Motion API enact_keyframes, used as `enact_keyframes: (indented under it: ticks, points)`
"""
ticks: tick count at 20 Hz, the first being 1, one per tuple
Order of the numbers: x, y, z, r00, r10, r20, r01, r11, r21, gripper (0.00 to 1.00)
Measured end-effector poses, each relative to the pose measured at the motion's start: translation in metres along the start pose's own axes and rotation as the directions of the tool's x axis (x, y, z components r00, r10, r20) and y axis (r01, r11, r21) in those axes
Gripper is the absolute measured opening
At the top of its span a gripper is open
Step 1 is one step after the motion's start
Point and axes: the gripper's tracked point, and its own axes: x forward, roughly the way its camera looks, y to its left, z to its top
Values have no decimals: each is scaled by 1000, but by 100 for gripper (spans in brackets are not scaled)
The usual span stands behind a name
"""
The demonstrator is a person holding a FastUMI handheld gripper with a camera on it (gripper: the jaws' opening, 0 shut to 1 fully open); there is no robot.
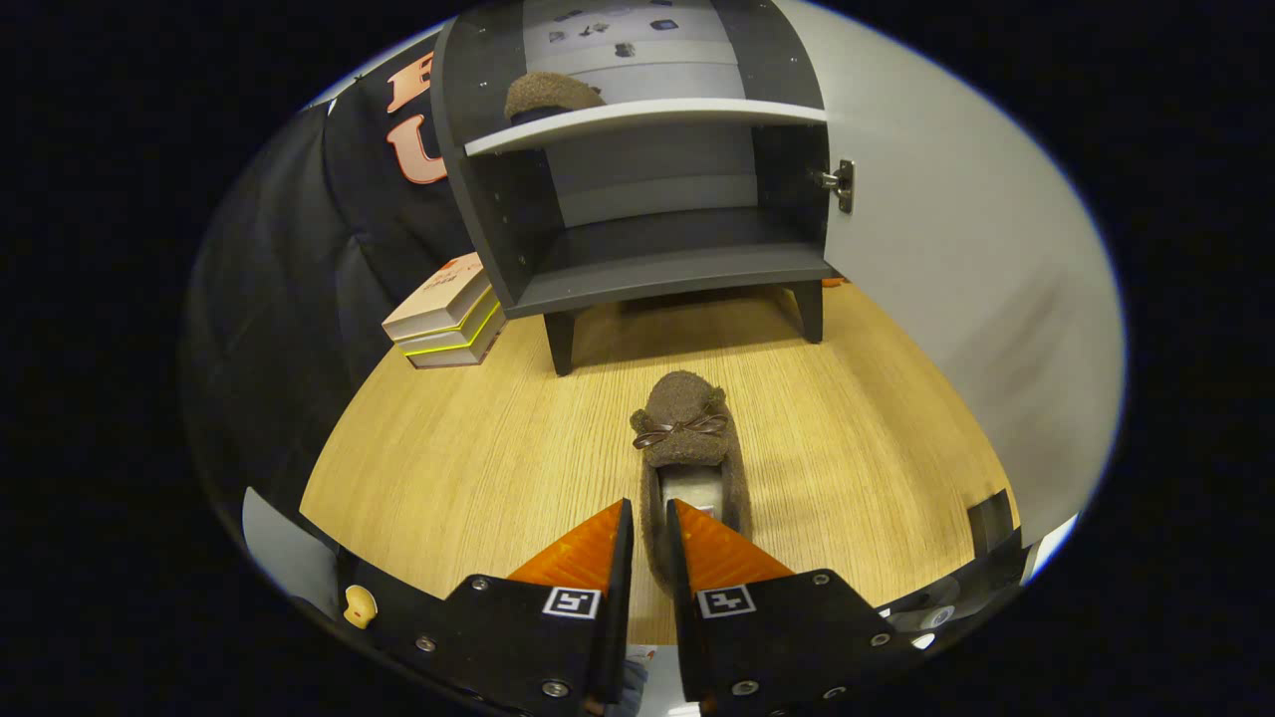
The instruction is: Open the shoe cabinet door, grab the shoes and put them into the shoe cabinet, then close the shoe cabinet door.
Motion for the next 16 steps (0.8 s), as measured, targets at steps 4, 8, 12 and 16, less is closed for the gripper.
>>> enact_keyframes:
  ticks: [4,8,12,16]
  points:
    - [41,-2,-15,998,11,-63,-11,1000,5,22]
    - [74,2,-19,995,27,-95,-25,999,26,22]
    - [104,4,-14,995,14,-95,-14,1000,3,22]
    - [113,1,-10,996,-15,-83,15,1000,3,13]
